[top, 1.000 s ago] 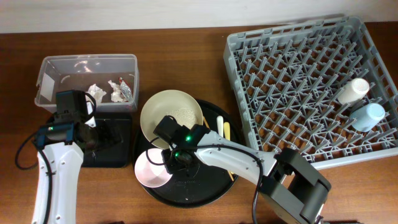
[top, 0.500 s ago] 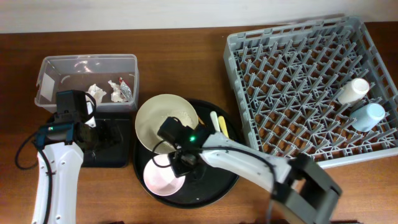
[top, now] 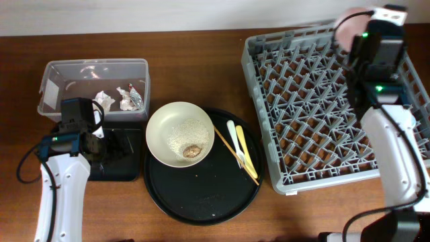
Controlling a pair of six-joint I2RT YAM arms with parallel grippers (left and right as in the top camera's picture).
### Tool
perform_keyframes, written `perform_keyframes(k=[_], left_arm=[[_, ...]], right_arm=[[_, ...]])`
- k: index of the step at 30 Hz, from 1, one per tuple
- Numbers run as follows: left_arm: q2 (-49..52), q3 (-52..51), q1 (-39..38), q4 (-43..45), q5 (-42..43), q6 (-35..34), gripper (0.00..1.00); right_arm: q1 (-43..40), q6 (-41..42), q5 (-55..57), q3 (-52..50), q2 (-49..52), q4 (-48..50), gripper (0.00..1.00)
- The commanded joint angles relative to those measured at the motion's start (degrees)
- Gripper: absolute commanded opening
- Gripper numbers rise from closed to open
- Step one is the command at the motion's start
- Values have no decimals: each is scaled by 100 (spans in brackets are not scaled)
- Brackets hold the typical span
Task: Sort waste into correct bins and load items into the dishwasher rack
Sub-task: 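Place the pink bowl upright in the rack's back right corner, then grasp the cream bowl rim with the left gripper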
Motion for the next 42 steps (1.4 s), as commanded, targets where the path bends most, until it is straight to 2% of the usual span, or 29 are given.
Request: perform_keyframes(k=[1, 3, 6, 14, 18, 20, 21, 22, 25, 27, 28, 30, 35, 37, 40, 42], left_arm=[[2, 11, 17, 13, 44, -72, 99], [2, 11, 17, 11, 44, -72, 99], [4, 11, 17, 9, 70, -74, 99], [4, 11, 17, 13, 262, -72, 99], [4, 11, 17, 52, 262, -72, 99], [2, 11, 17, 61, 262, -72, 99], [4, 11, 17, 68, 262, -72, 99], [4, 11, 17, 85, 260, -72, 99], [4, 11, 17, 219, 258, -70, 99], [2, 11, 17, 219, 260, -70, 99], [2, 11, 17, 219, 260, -70, 99], [2, 11, 17, 225, 258, -70, 99], [4, 11, 17, 223, 262, -70, 99], [4, 11, 17, 227, 262, -72, 99], [2, 15, -92, 352, 264, -70, 99], [4, 72, -800, 575, 260, -72, 99]], right_arm=[[-527, -1735, 1585, 46, 844, 1464, 4], [-839, -3086, 2087, 50, 1705, 3025, 4], [-1088, -3628, 2173, 55, 2376, 4100, 4], [-1130, -2507, 1615, 59, 3211, 3919, 4], [-852, -2439, 1499, 59, 3434, 3856, 4], [-627, -2439, 1788, 59, 3434, 3856, 5], [-487, -2439, 2052, 59, 3434, 3856, 32], [-328, -2441, 2293, 59, 3432, 3856, 54], [98, -2439, 2710, 59, 3425, 3580, 89], [407, -2437, 2935, 59, 3355, 3410, 99], [494, -2291, 2933, 59, 3239, 3250, 100], [592, -1504, 2564, 59, 2750, 2343, 99], [433, 975, -79, 59, 1016, -1305, 99], [168, 1182, -1770, 59, 68, -2721, 99], [-472, 1803, -2369, 59, -605, -4127, 99], [-931, 1759, -3246, 59, -570, -4754, 99]])
